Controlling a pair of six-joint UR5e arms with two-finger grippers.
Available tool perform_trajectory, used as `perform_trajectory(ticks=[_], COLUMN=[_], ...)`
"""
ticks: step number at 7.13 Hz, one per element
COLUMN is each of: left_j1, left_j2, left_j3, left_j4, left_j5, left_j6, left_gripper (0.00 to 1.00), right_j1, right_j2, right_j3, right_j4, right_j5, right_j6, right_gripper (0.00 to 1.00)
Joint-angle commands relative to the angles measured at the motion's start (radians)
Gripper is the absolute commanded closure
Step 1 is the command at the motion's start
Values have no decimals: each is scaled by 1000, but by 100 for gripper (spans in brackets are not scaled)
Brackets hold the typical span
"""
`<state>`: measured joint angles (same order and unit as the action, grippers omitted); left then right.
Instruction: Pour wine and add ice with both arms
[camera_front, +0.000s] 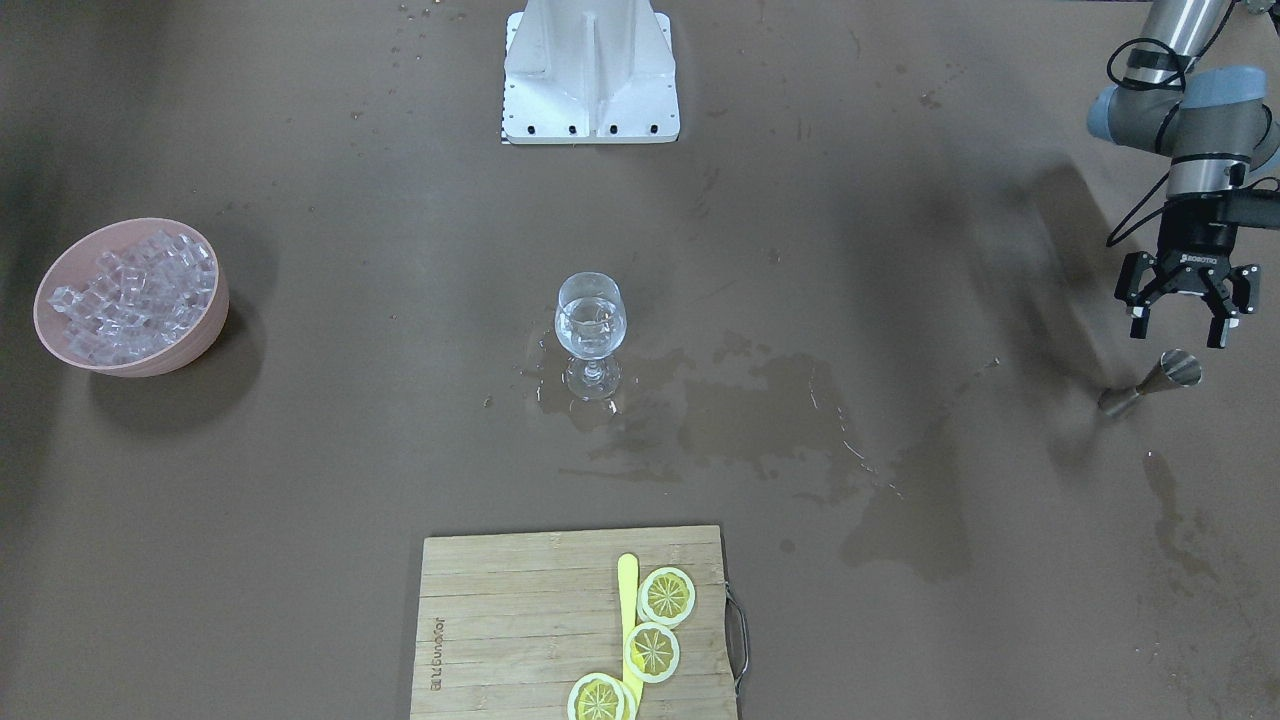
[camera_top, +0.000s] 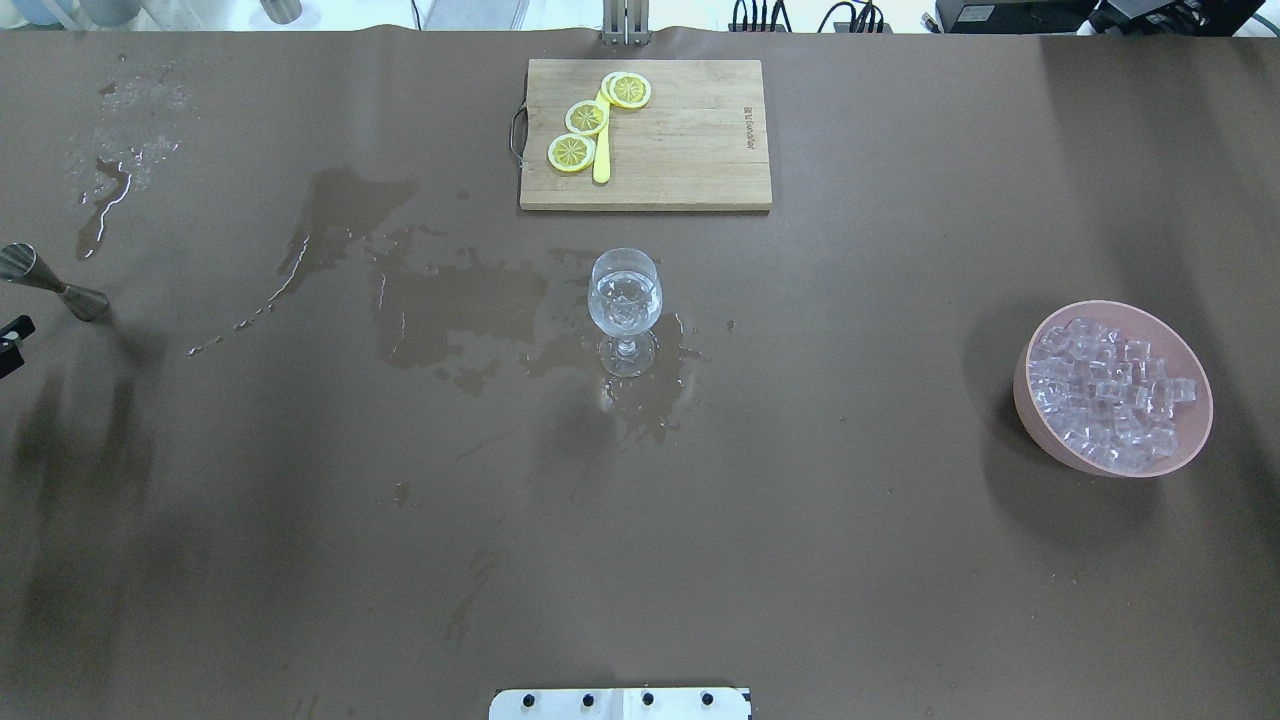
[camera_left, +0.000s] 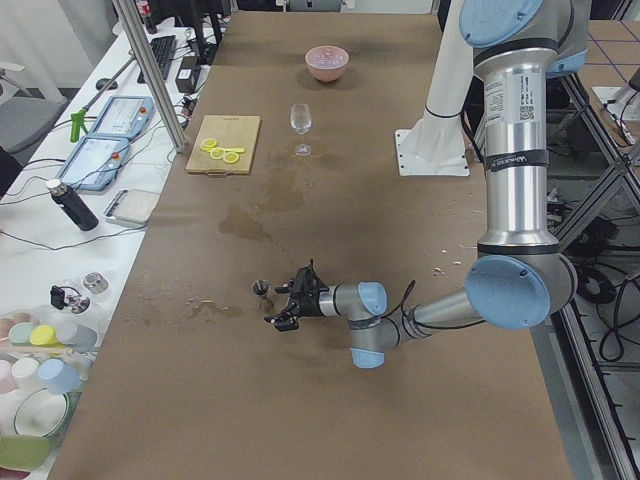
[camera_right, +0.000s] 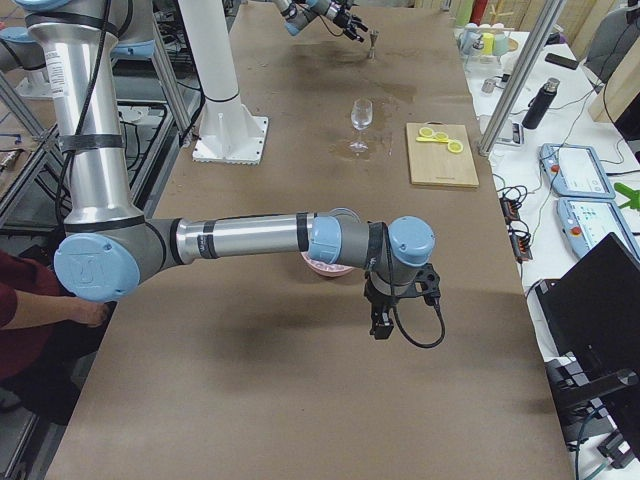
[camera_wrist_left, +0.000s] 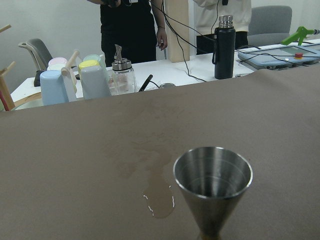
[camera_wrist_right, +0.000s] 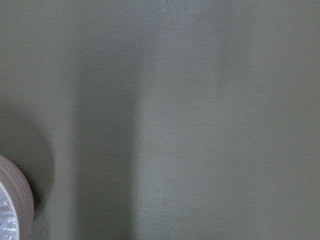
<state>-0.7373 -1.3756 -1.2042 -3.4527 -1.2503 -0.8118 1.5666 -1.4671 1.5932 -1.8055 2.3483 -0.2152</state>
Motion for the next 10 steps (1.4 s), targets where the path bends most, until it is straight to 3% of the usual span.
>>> perform_trajectory(ticks=[1, 2, 3, 4, 6, 10], left_j1=[-48, -162, -320, -420, -528, -732], left_j2=[79, 78, 60, 26, -70, -215], left_j3=[-77, -115, -202, -257, -261, -299], left_j4=[24, 117, 303, 437, 641, 1076], left_j5=[-162, -316, -495, -617, -775, -1003], left_j6=[-3, -3, 3, 5, 6, 344], left_gripper=[2, 2, 2, 2, 2, 2], right_j1=[1, 1, 1, 1, 1, 1], right_j2=[-1, -1, 1, 1, 2, 13], right_j3=[1, 2, 2, 1, 1, 7], right_j4=[0, -1, -2, -2, 0, -1], right_j5=[0, 0, -1, -1, -3, -10], right_j6=[0, 0, 2, 3, 5, 73], right_gripper=[0, 0, 0, 0, 0, 0])
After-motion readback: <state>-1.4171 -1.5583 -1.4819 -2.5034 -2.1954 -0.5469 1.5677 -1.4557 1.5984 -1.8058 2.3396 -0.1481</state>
